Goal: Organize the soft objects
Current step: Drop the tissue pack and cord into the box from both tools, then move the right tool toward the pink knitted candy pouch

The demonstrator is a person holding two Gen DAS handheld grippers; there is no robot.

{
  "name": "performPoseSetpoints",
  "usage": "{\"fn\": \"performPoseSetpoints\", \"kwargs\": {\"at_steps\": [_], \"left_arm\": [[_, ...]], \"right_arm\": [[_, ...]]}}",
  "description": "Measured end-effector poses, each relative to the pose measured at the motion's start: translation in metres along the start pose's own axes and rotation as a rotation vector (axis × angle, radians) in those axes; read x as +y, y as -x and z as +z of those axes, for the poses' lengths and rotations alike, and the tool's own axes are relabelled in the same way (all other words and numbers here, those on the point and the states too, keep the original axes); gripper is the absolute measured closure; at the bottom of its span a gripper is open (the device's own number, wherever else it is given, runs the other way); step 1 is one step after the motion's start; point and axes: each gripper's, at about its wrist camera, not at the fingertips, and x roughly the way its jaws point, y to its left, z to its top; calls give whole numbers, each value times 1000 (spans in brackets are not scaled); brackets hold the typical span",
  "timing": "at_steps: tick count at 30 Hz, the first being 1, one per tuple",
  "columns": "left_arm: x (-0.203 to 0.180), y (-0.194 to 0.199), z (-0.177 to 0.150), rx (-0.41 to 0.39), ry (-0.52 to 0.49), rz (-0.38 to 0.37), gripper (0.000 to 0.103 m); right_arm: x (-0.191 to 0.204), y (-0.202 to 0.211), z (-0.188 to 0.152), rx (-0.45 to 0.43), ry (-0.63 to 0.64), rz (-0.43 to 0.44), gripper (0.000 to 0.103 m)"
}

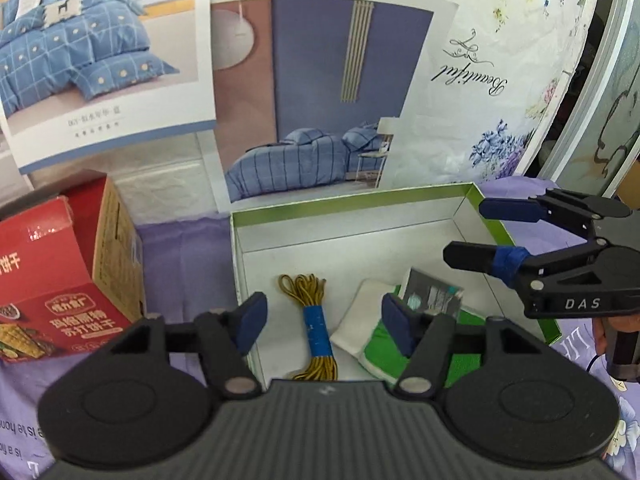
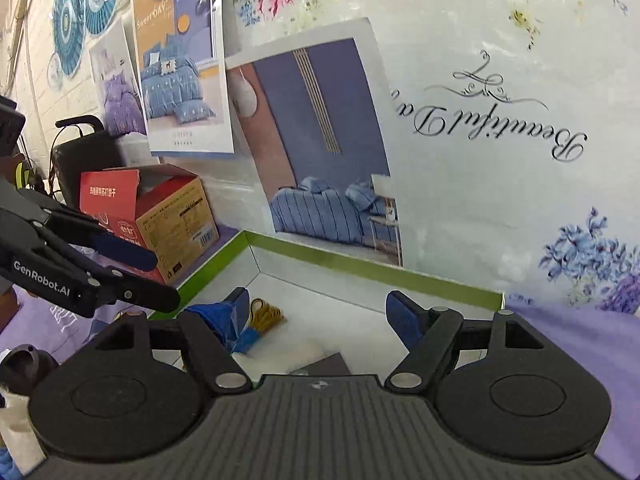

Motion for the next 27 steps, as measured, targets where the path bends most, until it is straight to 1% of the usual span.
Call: {"fn": "performPoseSetpoints", "kwargs": {"at_steps": [4, 7, 10, 14, 18, 21, 23, 27], "left_arm": [[-2, 14, -6, -22, -32, 27, 39], [-4, 39, -16, -50, -40, 28, 39], [-8, 67, -30, -86, -40, 26, 39], [-16, 106, -55, -124, -35, 9, 39], [-29, 139, -92, -148, -44, 3, 38], [-40, 156, -124, -154, -65, -2, 37], [-49, 160, -144, -138, -101, 0, 37], [-61, 161, -182, -76, -165, 16, 37]], "right_arm": [[2, 8, 4, -7, 4, -2, 42], [8, 30, 0, -6, -1, -16, 42], [15, 60, -10, -10, -11, -34, 42], [27, 112, -27, -57, -42, -50, 42], [46, 162, -55, -123, -101, -30, 41], [67, 188, -82, -152, -141, -22, 41], [85, 199, -102, -152, -152, -5, 41], [120, 205, -141, -121, -111, 10, 41]]}}
